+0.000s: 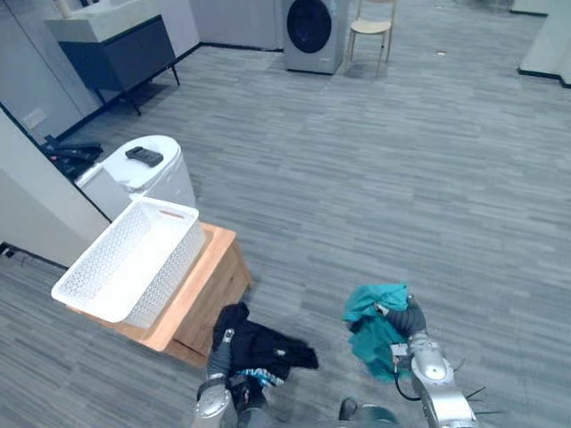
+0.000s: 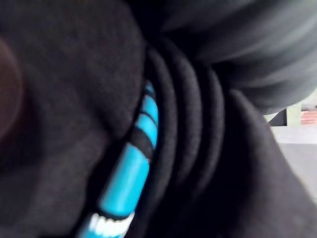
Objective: Tidy the bed and pick cloth on bed and put in laundry
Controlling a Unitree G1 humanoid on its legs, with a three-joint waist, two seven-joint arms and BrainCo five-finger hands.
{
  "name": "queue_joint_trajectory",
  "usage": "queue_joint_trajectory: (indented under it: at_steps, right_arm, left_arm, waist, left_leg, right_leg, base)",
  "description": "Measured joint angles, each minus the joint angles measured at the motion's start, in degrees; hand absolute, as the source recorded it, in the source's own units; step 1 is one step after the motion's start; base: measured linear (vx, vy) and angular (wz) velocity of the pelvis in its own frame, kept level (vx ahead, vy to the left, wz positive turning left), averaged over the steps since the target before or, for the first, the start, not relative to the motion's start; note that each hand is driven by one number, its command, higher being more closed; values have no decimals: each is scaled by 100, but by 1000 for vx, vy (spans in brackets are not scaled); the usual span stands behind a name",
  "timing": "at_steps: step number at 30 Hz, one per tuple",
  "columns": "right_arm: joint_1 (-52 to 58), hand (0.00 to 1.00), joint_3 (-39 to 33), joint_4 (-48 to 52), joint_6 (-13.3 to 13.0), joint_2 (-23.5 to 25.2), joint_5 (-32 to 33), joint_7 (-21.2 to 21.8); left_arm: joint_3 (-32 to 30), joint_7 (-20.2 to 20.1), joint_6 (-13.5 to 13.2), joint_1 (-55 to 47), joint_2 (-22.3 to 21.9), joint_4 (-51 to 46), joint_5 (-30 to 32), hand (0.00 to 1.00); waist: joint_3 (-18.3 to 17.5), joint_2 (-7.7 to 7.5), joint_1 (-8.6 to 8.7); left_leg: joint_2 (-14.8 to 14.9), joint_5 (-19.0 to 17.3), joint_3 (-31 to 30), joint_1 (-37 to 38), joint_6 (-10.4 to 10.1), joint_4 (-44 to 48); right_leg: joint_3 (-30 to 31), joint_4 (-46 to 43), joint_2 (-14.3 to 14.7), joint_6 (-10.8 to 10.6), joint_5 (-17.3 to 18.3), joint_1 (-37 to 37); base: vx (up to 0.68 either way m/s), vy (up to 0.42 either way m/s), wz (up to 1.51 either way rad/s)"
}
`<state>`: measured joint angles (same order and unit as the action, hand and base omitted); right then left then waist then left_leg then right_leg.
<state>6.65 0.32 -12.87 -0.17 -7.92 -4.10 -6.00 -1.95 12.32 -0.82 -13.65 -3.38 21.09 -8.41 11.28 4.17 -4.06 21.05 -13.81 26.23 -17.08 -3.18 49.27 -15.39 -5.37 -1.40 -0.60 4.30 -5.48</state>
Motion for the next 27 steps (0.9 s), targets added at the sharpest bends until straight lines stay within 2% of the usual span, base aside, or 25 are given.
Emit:
queue_joint_trajectory:
  at_steps: [1, 2, 3, 4, 5, 6, 7, 8, 9, 10, 11, 13, 14, 15, 16, 17, 18, 19, 20, 21, 22, 24, 25, 26, 27]
  right_arm:
    - [-39, 100, -20, 8, 0, -8, -9, -6]
    - [-41, 100, -37, 22, 0, -11, -25, -10]
    - [-29, 100, -101, 28, 2, -28, -80, -14]
    - [-7, 100, -182, 41, 4, 24, -108, -35]
    - [-6, 100, -184, 75, 4, 51, -124, -40]
    - [-64, 100, -171, 124, 3, 75, -177, -37]
    - [-179, 100, -141, 172, 3, 72, -277, -17]
    - [-239, 100, -106, 231, 0, 71, -337, -11]
    - [-245, 100, -99, 376, -59, 94, -417, -11]
    - [-224, 100, -94, 475, -86, 102, -470, -8]
    - [-190, 100, 42, 704, -134, 133, -518, 7]
    - [-173, 100, 129, 989, -232, 143, -511, 17]
    - [-106, 100, 186, 1257, -373, 144, -499, 48]
    - [-46, 100, 184, 1468, -455, 140, -493, 109]
    - [9, 100, 178, 1622, -504, 128, -478, 117]
    - [28, 100, 180, 1703, -529, 125, -464, 119]
    - [65, 100, 191, 1913, -565, 138, -433, 115]
    - [28, 100, 189, 2000, -615, 73, -414, 114]
    - [-33, 100, 192, 2005, -617, 2, -376, 113]
    - [-175, 100, 193, 2157, -633, -102, -306, 108]
    - [-296, 100, 231, 2221, -674, -161, -259, 105]
    - [-565, 100, 358, 2284, -757, -287, -159, 101]
    - [-674, 100, 406, 2296, -824, -387, -79, 101]
    - [-725, 100, 417, 2298, -837, -455, -70, 101]
    - [-923, 100, 432, 2291, -834, -644, -70, 100]
  left_arm:
    - [5, -1, -19, 24, -1, -62, 2, 100]
    - [15, -3, -23, 25, -1, -73, 4, 100]
    - [34, -36, -25, 45, 4, -92, 7, 100]
    - [18, -85, -26, 117, 14, -99, 11, 100]
    - [-1, -104, -26, 153, 43, -102, 11, 100]
    - [-28, -113, -19, 188, 51, -99, 11, 100]
    - [-16, -113, -4, 136, 26, -100, 12, 100]
    - [7, -115, 6, 63, 30, -108, 12, 100]
    - [94, -109, 36, -12, 41, -118, 13, 100]
    - [147, -99, 41, -26, 89, -118, 14, 100]
    - [285, -100, 40, -35, 261, -122, 23, 100]
    - [409, -96, 20, 63, 434, -137, 33, 100]
    - [419, -102, 13, 164, 477, -128, 81, 100]
    - [436, -109, -26, 256, 491, -101, 155, 100]
    - [497, -115, -52, 274, 529, -45, 202, 100]
    - [551, -116, -67, 276, 567, -20, 219, 100]
    - [648, -150, -75, 238, 721, -7, 272, 100]
    - [626, -206, -67, 210, 776, 127, 304, 100]
    - [611, -214, -63, 176, 738, 199, 311, 100]
    - [601, -229, -76, 17, 669, 179, 381, 100]
    - [583, -228, -76, -50, 638, 183, 411, 100]
    - [535, -237, -72, -137, 581, 191, 417, 100]
    - [542, -242, -71, -103, 523, 194, 418, 100]
    - [541, -244, -72, -60, 494, 194, 416, 100]
    - [533, -244, -75, 16, 467, 196, 410, 100]
  waist:
    - [-3, -9, 10]
    - [-3, -15, 14]
    - [-28, -3, 55]
    - [-99, -120, 185]
    - [-147, -253, 206]
    - [-170, -462, 157]
    - [-158, -501, 129]
    - [-159, -498, 153]
    - [-158, -495, 224]
    - [-157, -493, 265]
    - [-147, -471, 367]
    - [-151, -459, 430]
    - [-154, -449, 508]
    - [-162, -457, 525]
    - [-181, -478, 578]
    - [-202, -513, 617]
    - [-301, -739, 611]
    - [-364, -813, 582]
    - [-407, -720, 506]
    - [-468, -598, 335]
    - [-466, -572, 279]
    - [-464, -562, 309]
    - [-462, -560, 348]
    - [-459, -559, 341]
    - [-451, -564, 325]
  left_leg:
    - [-62, 41, 866, 38, 39, -681]
    - [-118, 135, 1404, 155, 111, -1078]
    - [-250, 343, 2675, 497, 1065, -1779]
    - [-543, 84, 2964, 694, 1528, -2159]
    - [-751, -29, 2909, 705, 1586, -2364]
    - [-1052, -113, 2691, 733, 1592, -2647]
    - [-1267, -99, 2490, 884, 1591, -2952]
    - [-1422, -52, 2266, 1021, 1517, -3153]
    - [-1576, -8, 1939, 1237, 1439, -3312]
    - [-1642, 2, 1743, 1340, 1422, -3358]
    - [-1751, 47, 1221, 1544, 1353, -3480]
    - [-1796, 84, 656, 1675, 1305, -3539]
    - [-1825, 129, 104, 1678, 1231, -3564]
    - [-1893, 176, -342, 1686, 1166, -3620]
    - [-1959, 224, -712, 1685, 1107, -3641]
    - [-2013, 250, -891, 1687, 1064, -3655]
    - [-2236, 297, -1274, 1698, 954, -3684]
    - [-2308, 262, -1474, 1728, 848, -3694]
    - [-2235, 293, -1537, 1733, 786, -3728]
    - [-2083, 303, -1534, 1719, 662, -3786]
    - [-2024, 281, -1542, 1749, 620, -3845]
    - [-1928, 300, -1418, 1713, 470, -3871]
    - [-1777, 156, -943, 1689, 315, -3823]
    - [-1615, 115, -538, 1689, 317, -3730]
    - [-1277, 93, 258, 1744, 280, -3479]
  right_leg:
    - [-288, 177, 2, -80, 55, -213]
    - [-437, 227, -7, -146, 113, -330]
    - [-801, 249, 35, -305, 344, -614]
    - [-1213, 245, 3, -443, 553, -847]
    - [-1461, 185, -44, -508, 659, -903]
    - [-1735, -224, -183, -586, 828, -853]
    - [-1840, -1186, -441, -639, 878, -617]
    - [-1861, -2141, -699, -600, 825, -366]
    - [-1731, -3496, -1053, -481, 864, 19]
    - [-1582, -3983, -1129, -434, 937, 197]
    - [-1271, -4341, -1149, -331, 1167, 506]
    - [-699, -3778, -931, -226, 1373, 873]
    - [161, -3000, -626, -237, 1427, 1111]
    - [975, -2358, -404, -282, 1396, 1217]
    - [1480, -1844, -327, -388, 1315, 1249]
    - [1663, -1522, -334, -434, 1177, 1250]
    - [1760, -761, -546, -374, 0, 1249]
    - [1661, -621, -663, -672, -234, 1169]
    - [1549, -433, -630, -601, -333, 1061]
    - [1437, 79, -506, -542, -522, 813]
    - [1383, 280, -459, -541, -565, 697]
    - [1200, 410, -439, -519, -611, 548]
    - [1009, 431, -477, -518, -611, 447]
    - [914, 429, -483, -518, -610, 395]
    - [782, 422, -505, -518, -608, 292]
  base:
    - [516, -93, 62]
    - [506, -64, 107]
    - [518, -51, 165]
    - [516, -42, 190]
    - [488, -26, 189]
    - [536, -4, 142]
    - [515, 16, 124]
    - [506, 35, 120]
    - [341, 13, 120]
    - [442, -29, 193]
    - [443, -97, 206]
    - [402, -168, 204]
    - [322, -265, 213]
    - [358, -336, 248]
    - [229, -232, 190]
    - [278, -290, 198]
    - [278, -317, 177]
    - [337, -355, 144]
    - [258, -231, 65]
    - [211, -143, 19]
    - [169, -128, 14]
    - [81, -98, 43]
    - [44, -59, 68]
    - [30, -32, 76]
    - [16, 13, 56]
